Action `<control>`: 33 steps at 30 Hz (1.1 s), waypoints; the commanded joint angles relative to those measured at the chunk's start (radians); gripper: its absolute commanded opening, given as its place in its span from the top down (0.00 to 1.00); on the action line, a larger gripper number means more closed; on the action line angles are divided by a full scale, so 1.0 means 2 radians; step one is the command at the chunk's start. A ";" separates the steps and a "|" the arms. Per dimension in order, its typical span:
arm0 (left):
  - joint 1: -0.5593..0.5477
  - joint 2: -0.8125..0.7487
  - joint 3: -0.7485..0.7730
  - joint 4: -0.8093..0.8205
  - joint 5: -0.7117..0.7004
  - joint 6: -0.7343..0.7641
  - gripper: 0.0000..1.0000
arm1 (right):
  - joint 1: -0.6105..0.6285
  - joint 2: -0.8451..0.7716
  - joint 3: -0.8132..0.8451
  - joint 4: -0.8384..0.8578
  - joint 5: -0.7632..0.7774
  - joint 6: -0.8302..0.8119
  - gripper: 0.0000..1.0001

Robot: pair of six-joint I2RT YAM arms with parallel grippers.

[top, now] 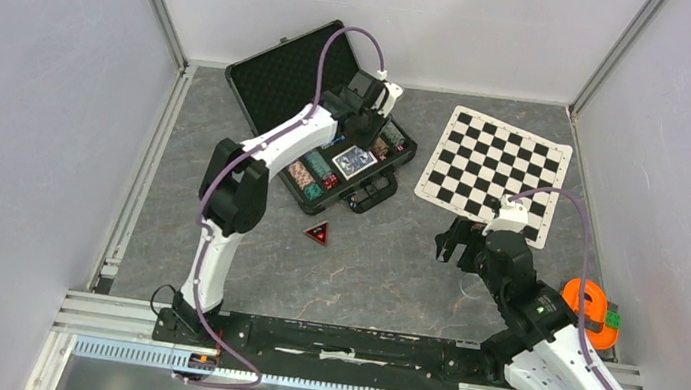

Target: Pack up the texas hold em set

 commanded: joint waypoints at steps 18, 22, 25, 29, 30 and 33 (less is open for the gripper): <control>0.005 0.027 0.010 -0.052 -0.036 -0.019 0.60 | 0.000 0.003 -0.001 0.022 -0.002 -0.007 0.01; 0.005 -0.006 -0.008 -0.044 -0.041 -0.047 0.60 | 0.000 0.002 0.001 0.021 -0.002 -0.009 0.01; 0.005 -0.038 -0.044 -0.024 -0.042 -0.063 0.59 | 0.000 0.002 0.000 0.020 -0.005 -0.011 0.01; 0.005 -0.058 -0.069 -0.022 -0.053 -0.082 0.60 | 0.000 0.006 -0.002 0.019 -0.008 -0.010 0.01; 0.005 -0.059 -0.075 -0.020 -0.053 -0.084 0.61 | 0.000 0.007 -0.003 0.019 -0.009 -0.011 0.01; 0.005 -0.050 -0.084 -0.020 -0.051 -0.088 0.61 | 0.000 0.006 -0.004 0.019 -0.009 -0.011 0.01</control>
